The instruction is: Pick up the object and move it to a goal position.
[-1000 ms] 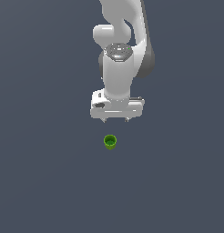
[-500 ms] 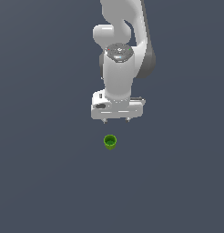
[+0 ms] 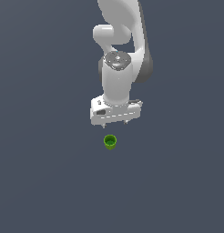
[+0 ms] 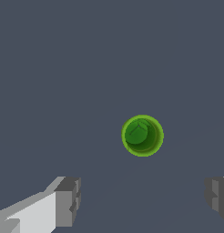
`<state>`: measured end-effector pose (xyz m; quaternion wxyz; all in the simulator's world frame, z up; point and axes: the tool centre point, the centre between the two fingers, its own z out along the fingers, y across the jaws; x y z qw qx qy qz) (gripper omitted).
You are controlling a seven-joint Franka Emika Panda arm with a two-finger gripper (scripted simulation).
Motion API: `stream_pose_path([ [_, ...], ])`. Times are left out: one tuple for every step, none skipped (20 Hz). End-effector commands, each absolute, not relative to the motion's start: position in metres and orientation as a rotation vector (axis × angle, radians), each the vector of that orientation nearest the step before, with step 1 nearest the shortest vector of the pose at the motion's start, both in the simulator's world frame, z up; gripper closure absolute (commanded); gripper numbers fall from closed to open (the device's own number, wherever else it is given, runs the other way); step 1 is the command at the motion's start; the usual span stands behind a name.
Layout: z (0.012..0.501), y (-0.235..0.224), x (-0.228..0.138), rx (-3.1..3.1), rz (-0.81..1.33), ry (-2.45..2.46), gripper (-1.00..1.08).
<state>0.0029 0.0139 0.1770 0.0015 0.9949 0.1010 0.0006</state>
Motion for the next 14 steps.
stream_pose_path([
  [0.171,0.012,0.005,3.111,0.001,0.400,-0.92],
  [0.168,0.011,0.006,3.106,0.000,0.437,-0.92],
  [0.165,0.010,0.007,3.099,0.000,0.477,-0.92],
  [0.162,0.009,0.008,3.092,-0.001,0.518,-0.92],
  [0.158,0.008,0.009,3.085,-0.002,0.559,-0.92],
  [0.155,0.007,0.010,3.077,-0.002,0.601,-0.92],
  [0.152,0.006,0.011,3.068,-0.003,0.642,-0.92],
  [0.149,0.005,0.012,3.059,-0.003,0.683,-0.92],
  [0.145,0.004,0.013,3.049,-0.003,0.724,-0.92],
  [0.142,0.003,0.014,3.039,-0.004,0.764,-0.92],
  [0.139,0.003,0.014,3.029,-0.004,0.805,-0.92],
  [0.136,0.002,0.015,3.018,-0.004,0.845,-0.92],
  [0.133,0.001,0.016,3.007,-0.004,0.886,-0.92],
  [0.129,0.000,0.017,2.995,-0.005,0.926,-0.92],
])
